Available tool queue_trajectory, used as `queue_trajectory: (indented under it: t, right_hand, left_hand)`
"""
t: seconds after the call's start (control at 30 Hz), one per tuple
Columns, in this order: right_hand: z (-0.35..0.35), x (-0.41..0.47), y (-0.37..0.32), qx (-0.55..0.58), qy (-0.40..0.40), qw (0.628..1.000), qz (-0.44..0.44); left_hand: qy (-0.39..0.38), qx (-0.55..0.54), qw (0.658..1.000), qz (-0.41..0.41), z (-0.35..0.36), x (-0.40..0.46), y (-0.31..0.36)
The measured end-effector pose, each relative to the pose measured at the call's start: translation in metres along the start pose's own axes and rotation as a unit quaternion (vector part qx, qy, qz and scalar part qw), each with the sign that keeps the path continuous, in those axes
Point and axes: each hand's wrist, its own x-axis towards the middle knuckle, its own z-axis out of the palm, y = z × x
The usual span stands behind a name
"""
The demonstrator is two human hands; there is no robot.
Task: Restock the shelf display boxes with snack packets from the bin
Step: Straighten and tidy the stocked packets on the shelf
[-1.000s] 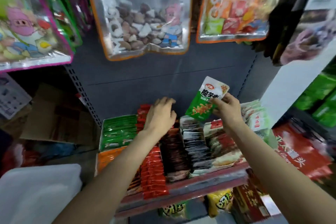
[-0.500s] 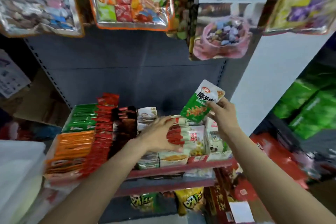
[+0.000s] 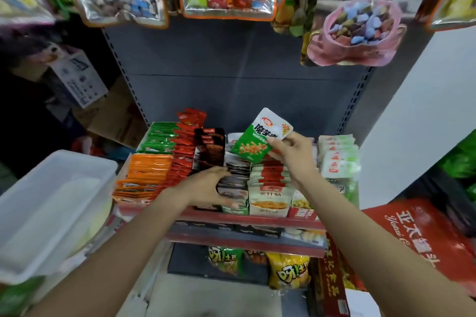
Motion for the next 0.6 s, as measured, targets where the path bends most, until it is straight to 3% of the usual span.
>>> queue_trajectory:
  t: [0.13,0.27,0.43,0.53,0.6]
  right_hand:
    - [0.026,0.008,0.018,-0.135,-0.009,0.991,-0.021]
    - [0.034,0.016,0.031,-0.286,-0.034,0.956,-0.057]
    - [0.047,0.022,0.044,-0.487,-0.091,0.859,-0.127]
    - [0.055,0.023,0.037,-0.510,-0.100,0.833,-0.192]
    - [0.056,0.026,0.037,-0.581,-0.118,0.778,-0.206]
  left_hand:
    - [0.009,0.038,0.999,0.026,0.001,-0.002,-0.006]
    - [0.019,0.035,0.999,0.030,0.003,0.002,-0.013]
    - [0.027,0.026,0.999,0.039,0.009,0.006,-0.020]
    - [0.037,0.022,0.998,0.046,0.009,0.006,-0.022]
    - [0.047,0.013,0.998,0.045,0.011,0.006,-0.024]
